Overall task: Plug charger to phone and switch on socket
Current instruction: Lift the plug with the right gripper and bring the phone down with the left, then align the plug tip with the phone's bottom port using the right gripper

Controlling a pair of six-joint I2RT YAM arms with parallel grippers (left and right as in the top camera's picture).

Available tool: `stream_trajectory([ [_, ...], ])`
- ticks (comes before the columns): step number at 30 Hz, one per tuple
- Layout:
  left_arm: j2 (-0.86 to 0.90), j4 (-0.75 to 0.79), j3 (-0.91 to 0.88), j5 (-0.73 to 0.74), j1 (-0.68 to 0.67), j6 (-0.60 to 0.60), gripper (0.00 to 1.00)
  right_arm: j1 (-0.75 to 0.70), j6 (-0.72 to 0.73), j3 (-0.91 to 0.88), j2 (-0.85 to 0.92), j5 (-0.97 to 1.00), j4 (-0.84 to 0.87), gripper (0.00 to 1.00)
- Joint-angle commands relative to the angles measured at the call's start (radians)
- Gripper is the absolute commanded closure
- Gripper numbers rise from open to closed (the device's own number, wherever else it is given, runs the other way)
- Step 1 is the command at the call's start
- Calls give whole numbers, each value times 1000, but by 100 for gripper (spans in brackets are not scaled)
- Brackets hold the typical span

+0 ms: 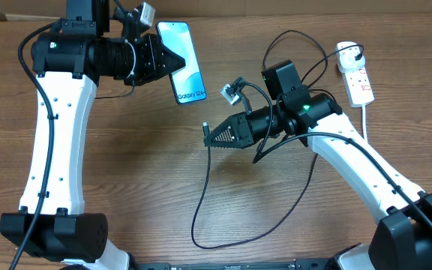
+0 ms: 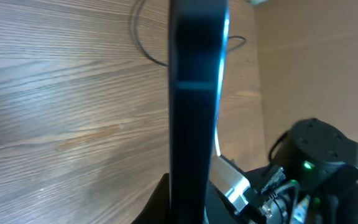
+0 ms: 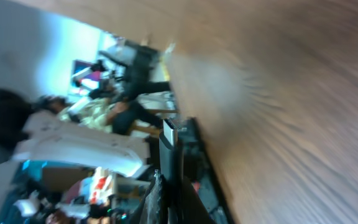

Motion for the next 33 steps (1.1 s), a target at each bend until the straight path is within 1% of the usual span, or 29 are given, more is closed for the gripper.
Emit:
stream_trajectory([
  [1, -9, 15, 9, 155, -6, 34, 96, 0, -11, -3, -18, -177, 32, 96],
  [3, -9, 18, 9, 180, -6, 33, 96, 0, -10, -3, -18, -192, 46, 96],
  [14, -9, 16, 9, 184, -6, 33, 96, -2, 3, -3, -18, -210, 73, 96],
  [20, -9, -2, 9, 203, -6, 38, 96, -2, 85, -3, -18, -205, 155, 96],
  [24, -9, -8, 9, 203, -6, 46, 96, -3, 158, -3, -18, -164, 209, 96],
  [29, -9, -9, 9, 209, -6, 46, 96, -3, 182, -3, -18, -165, 248, 96],
  [33, -9, -12, 9, 254, 3, 59, 96, -5, 198, -3, -18, -165, 251, 96],
])
